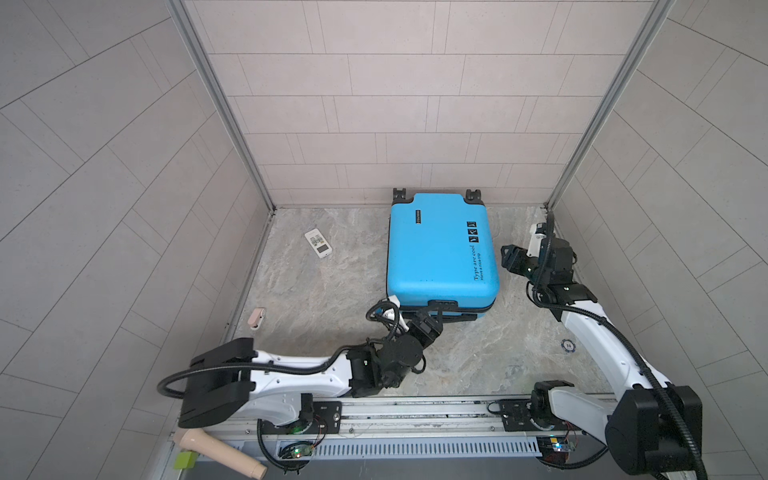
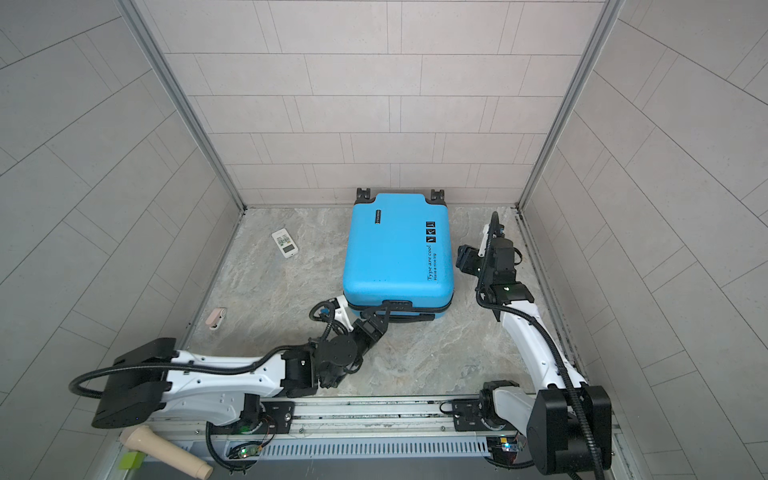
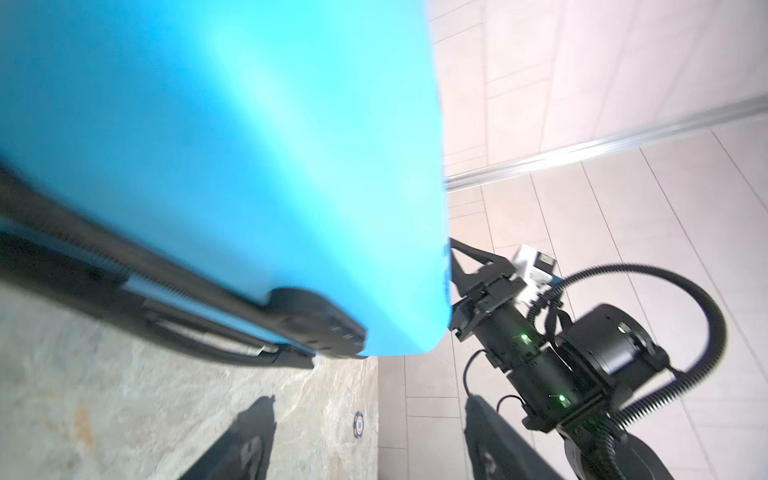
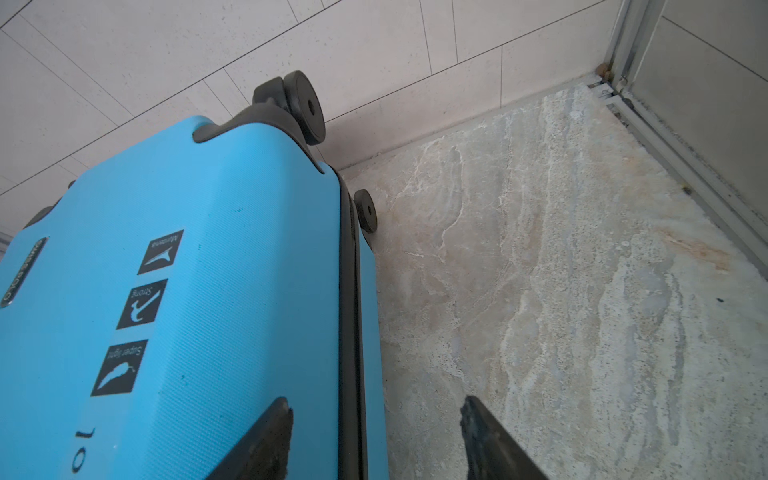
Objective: Pack the luggage
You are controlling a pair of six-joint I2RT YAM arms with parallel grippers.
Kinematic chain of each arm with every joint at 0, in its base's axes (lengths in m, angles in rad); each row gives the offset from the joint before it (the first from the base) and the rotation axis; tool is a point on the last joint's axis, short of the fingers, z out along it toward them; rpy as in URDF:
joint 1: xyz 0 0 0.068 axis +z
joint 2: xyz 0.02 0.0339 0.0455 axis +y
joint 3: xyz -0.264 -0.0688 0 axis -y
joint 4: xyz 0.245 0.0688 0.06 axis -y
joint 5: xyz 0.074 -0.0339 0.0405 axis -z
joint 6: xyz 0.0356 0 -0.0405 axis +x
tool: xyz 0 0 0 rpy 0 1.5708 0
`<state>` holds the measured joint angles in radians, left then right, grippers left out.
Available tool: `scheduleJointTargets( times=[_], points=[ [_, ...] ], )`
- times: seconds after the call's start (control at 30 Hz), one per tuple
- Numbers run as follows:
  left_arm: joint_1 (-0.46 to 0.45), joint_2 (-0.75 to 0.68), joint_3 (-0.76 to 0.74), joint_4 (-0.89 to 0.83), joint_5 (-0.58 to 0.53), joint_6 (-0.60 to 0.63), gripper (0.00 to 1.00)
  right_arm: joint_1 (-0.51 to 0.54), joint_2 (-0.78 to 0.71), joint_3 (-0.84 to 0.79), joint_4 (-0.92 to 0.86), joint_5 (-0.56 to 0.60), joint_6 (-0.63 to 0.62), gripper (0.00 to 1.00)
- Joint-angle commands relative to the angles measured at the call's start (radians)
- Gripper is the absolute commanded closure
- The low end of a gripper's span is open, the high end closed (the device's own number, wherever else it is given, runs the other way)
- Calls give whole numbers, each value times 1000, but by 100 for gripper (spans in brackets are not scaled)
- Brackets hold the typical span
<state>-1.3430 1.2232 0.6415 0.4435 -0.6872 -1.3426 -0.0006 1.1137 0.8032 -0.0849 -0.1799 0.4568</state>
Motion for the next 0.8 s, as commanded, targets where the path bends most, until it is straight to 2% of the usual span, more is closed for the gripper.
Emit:
scheduleJointTargets(
  times=[0.0, 0.1, 0.17, 0.27, 0.33, 0.4, 0.43, 0.47, 0.53, 0.6, 0.7, 0.77],
  points=[
    [6, -95, 61, -168, -112, 468, 22, 1, -16, 44, -58, 51, -1, 31],
    [42, -191, 116, -209, -96, 767, 22, 1, -29, 79, -104, 106, -4, 30],
    [76, -227, 184, -280, -93, 917, 21, 1, -32, 111, -153, 193, 31, 30],
    [160, -246, 292, -383, -21, 1091, 18, 1, -42, 151, -229, 347, 111, 31],
    [202, -239, 335, -398, 1, 1204, 13, 1, -62, 127, -187, 362, 113, 33],
    [233, -218, 343, -357, -23, 1340, 1, 1, -95, 65, -86, 360, 110, 36],
    [246, -212, 349, -352, -24, 1380, 0, 1, -111, 38, -39, 362, 110, 36],
    [264, -206, 361, -364, -22, 1402, 0, 1, -129, 6, 6, 370, 116, 35],
    [306, -203, 375, -377, -30, 1403, 0, 1, -160, -25, 47, 380, 106, 19],
    [359, -201, 380, -368, -3, 1421, 0, 1, -180, -39, 88, 392, 92, 12],
    [487, -179, 373, -332, 26, 1400, 0, 1, -151, -17, 134, 379, 73, 12],
    [630, -155, 366, -323, 76, 1318, 0, 4, -100, 33, 128, 364, 44, 14]
  ],
)
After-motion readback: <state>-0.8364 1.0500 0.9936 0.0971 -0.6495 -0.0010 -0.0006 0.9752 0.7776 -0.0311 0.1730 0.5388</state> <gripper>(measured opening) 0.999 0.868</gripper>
